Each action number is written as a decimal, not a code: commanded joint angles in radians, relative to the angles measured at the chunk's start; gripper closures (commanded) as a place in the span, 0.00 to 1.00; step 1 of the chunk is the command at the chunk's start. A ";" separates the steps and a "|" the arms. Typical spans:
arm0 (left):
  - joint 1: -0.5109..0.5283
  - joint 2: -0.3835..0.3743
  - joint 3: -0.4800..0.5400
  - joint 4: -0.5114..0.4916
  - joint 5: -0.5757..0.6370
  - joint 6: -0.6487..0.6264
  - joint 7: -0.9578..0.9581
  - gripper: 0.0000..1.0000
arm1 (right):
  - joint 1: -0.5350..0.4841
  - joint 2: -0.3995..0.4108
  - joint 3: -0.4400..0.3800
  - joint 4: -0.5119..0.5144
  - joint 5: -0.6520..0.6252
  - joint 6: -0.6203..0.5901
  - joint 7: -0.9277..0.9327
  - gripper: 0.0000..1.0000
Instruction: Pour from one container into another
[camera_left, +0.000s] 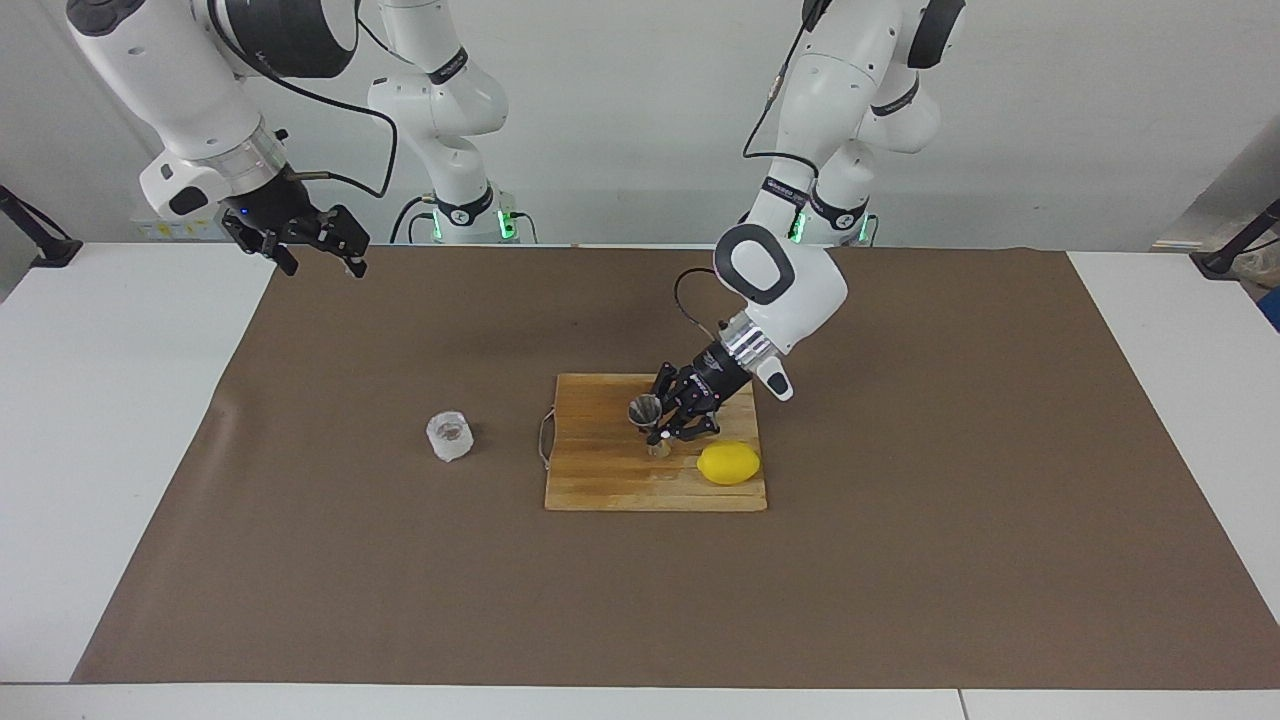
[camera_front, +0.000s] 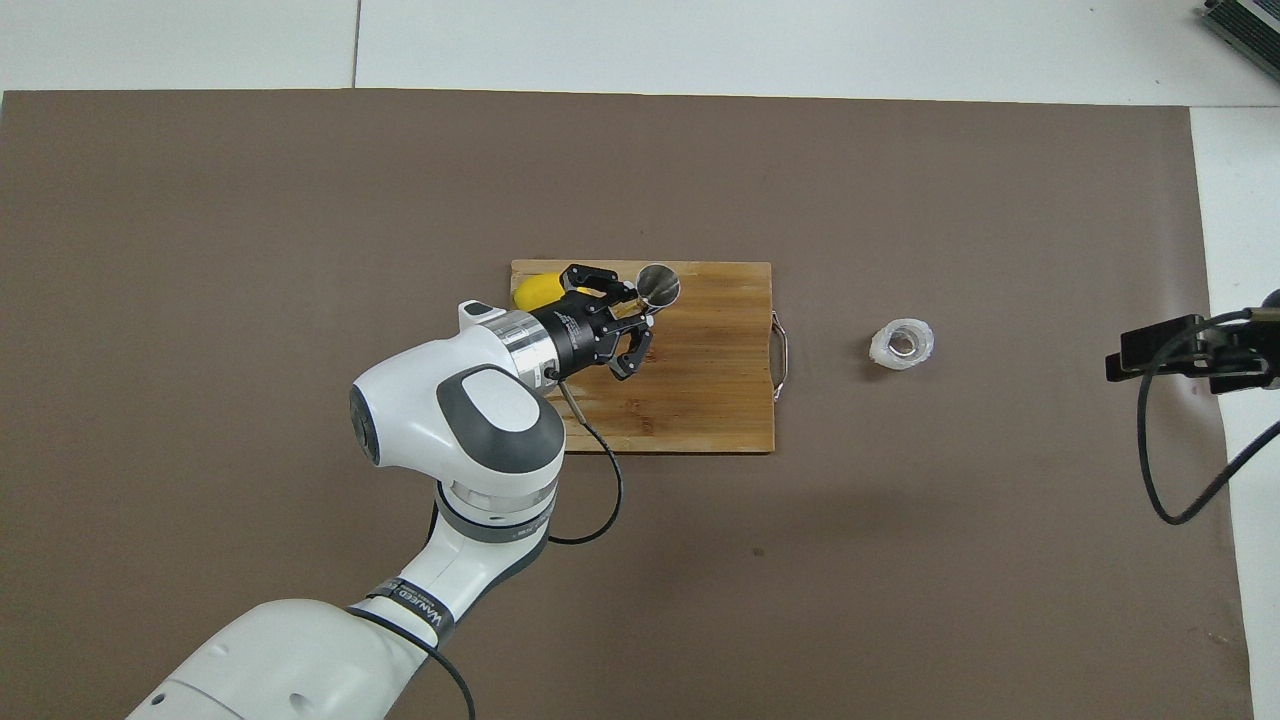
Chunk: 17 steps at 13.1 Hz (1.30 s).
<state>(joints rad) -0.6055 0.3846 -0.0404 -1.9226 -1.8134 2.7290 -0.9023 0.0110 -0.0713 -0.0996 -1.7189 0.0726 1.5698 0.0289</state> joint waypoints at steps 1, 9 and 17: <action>0.029 -0.010 -0.013 -0.027 -0.088 -0.093 0.130 1.00 | -0.003 -0.016 0.001 -0.015 0.021 -0.008 0.000 0.00; 0.056 -0.016 -0.022 -0.079 -0.273 -0.200 0.279 1.00 | -0.003 -0.016 0.001 -0.015 0.021 -0.008 0.000 0.00; 0.058 -0.023 -0.019 -0.099 -0.334 -0.200 0.278 0.39 | -0.003 -0.016 0.001 -0.015 0.021 -0.008 0.000 0.00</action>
<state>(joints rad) -0.5614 0.3839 -0.0531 -1.9941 -2.1208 2.5509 -0.6477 0.0110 -0.0713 -0.0996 -1.7189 0.0726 1.5698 0.0289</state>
